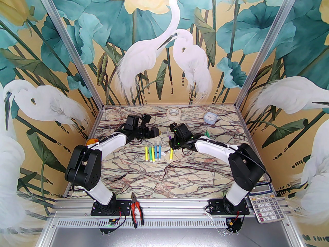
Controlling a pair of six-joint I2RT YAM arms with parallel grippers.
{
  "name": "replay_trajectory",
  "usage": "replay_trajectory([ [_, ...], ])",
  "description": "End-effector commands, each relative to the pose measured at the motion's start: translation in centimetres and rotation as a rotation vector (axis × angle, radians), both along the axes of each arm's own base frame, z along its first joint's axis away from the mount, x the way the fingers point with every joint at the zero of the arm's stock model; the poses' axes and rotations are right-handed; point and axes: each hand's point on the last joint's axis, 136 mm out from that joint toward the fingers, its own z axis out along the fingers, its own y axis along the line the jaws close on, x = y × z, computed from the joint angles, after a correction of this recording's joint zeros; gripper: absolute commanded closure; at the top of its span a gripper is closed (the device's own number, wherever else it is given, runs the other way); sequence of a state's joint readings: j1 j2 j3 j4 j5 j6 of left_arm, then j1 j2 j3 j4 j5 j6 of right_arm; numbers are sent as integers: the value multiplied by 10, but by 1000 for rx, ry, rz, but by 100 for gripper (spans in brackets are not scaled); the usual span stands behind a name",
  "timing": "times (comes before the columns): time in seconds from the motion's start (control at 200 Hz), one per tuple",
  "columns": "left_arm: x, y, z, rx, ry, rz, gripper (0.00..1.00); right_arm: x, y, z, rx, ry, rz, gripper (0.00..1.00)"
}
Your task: Open the pen caps
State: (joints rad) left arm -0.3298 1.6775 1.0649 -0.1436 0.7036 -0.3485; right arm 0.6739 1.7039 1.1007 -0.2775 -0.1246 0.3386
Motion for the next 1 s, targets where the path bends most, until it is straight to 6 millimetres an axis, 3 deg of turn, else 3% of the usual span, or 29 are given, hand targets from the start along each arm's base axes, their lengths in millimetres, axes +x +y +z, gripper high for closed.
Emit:
replay_trajectory([
  [0.0,2,-17,13,-54,-25,-69,33,-4,10,16,56,-36,61,85],
  [0.47,5,-37,11,-65,-2,-114,42,-14,24,31,119,-68,148,86],
  [0.99,7,-42,12,-81,14,-125,73,-10,24,30,108,-84,141,86],
])
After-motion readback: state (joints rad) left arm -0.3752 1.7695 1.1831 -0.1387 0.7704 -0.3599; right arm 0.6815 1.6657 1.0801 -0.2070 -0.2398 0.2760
